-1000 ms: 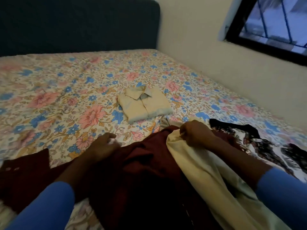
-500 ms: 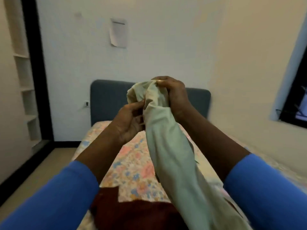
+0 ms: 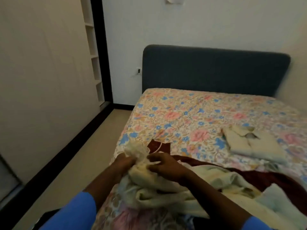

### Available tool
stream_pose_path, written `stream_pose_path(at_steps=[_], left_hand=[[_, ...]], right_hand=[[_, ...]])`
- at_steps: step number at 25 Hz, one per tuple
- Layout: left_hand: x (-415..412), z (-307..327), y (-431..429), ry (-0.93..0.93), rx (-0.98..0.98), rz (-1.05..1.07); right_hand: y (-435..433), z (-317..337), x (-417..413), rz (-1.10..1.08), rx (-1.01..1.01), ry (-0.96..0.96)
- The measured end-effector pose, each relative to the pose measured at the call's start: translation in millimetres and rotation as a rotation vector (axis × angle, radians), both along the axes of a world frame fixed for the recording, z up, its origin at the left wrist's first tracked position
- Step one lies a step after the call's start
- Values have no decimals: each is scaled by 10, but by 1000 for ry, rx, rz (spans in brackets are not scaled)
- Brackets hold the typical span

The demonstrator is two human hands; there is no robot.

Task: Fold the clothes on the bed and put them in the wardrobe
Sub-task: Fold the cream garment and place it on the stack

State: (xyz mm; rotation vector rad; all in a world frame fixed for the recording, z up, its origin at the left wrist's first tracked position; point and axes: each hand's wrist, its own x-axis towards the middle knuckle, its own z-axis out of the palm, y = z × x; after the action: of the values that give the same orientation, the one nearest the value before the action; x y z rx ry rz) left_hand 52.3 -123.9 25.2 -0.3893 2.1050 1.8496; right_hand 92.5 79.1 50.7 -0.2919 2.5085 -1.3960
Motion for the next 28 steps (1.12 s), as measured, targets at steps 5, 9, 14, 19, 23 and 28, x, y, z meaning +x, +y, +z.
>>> stream_pose_path(at_steps=[5,9,14,19,23,28], left_hand=[[242,-577,-388,192,-560,194],[239,-337,-254,674,-793,16],[290,-29,-3,314,-387,84],[332,-77,-286,68,-265,163],[456,-109,-728,102,-515,110],[376,-113,-1093,60,-1111,-237]], right_hand=[[250,-299,-267,-351,56,106],[6,-301,-443,-363,157,33],[-285,-194,-299,-183,-414,-69],[-499,-336,-179,158,-597,-442],[-343,-395,-726,-153,66,52],[-816,-360,-1325,3,141,-201]])
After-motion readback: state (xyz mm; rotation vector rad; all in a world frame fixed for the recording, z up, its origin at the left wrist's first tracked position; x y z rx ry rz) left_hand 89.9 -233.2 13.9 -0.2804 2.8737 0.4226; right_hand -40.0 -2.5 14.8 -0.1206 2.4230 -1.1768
